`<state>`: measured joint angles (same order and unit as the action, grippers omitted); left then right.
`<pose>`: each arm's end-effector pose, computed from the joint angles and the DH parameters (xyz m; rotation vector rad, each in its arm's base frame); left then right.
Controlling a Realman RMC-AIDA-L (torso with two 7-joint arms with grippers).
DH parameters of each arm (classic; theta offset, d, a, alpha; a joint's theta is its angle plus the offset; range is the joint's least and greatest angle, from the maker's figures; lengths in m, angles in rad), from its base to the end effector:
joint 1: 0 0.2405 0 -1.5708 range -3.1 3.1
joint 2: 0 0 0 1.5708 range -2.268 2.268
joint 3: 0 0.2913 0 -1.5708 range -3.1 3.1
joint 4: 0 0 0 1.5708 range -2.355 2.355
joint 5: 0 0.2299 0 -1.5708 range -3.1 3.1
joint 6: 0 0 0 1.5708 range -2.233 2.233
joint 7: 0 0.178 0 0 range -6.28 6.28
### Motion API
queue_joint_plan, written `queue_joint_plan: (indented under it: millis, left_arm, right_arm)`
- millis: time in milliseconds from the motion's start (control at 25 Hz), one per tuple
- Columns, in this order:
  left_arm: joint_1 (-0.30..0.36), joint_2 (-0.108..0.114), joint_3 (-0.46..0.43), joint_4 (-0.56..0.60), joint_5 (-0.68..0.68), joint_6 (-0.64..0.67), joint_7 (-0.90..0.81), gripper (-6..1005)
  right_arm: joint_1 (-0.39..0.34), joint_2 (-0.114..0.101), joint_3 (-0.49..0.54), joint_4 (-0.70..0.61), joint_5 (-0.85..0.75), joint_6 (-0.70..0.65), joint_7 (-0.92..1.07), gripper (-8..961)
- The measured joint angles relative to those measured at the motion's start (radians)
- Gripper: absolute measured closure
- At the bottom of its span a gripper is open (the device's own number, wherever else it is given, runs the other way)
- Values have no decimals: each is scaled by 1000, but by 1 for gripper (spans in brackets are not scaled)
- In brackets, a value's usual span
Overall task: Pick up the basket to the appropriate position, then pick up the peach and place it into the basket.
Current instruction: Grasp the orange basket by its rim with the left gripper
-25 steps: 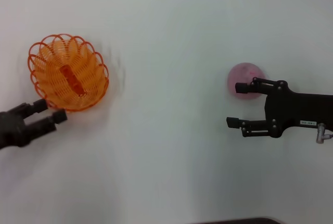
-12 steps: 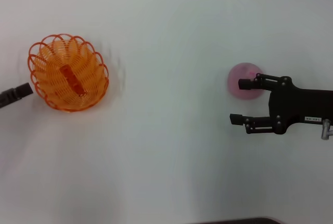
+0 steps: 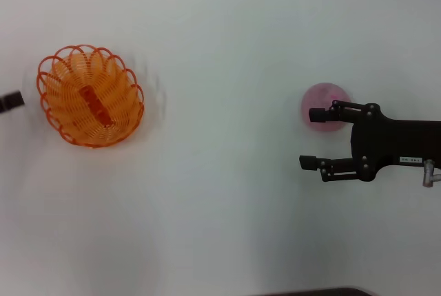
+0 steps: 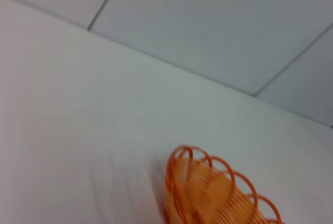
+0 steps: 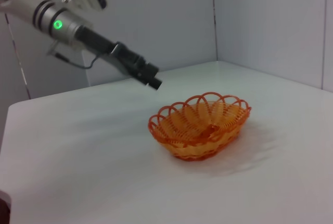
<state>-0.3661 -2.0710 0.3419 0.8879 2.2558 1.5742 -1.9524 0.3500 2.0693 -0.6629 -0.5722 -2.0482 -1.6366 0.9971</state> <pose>-0.3939 0.3284 0.0372 -2.1466 -1.4742 -0.6101 0.3490 0.2922 -0.0586 -2.7606 0.4128 0.6438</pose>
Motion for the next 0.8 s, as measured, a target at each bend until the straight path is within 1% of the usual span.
queue_joint_plan:
  millis: [80, 200, 280, 480, 600, 800]
  left_arm:
    - [-17, 6, 1, 24, 8, -1, -12, 194]
    - [-56, 11, 4, 63, 55, -2, -24, 194]
    - [-82, 10, 13, 94, 93, -14, -26, 194]
    - [-125, 4, 62, 144, 102, -39, -32, 194]
    - [-158, 4, 115, 155, 105, -52, -50, 194]
    - [-210, 13, 266, 157, 125, -123, -93, 194]
  right_arm:
    - [2, 0, -1, 0, 0, -3, 0, 61]
    - [3, 1, -5, 0, -1, -3, 0, 61]
    - [3, 1, -9, 0, -1, -3, 0, 61]
    - [3, 0, -11, 0, -2, -4, 0, 61]
    - [3, 1, -11, 0, -3, -4, 0, 61]
    - [4, 1, -16, 0, -3, -5, 0, 61]
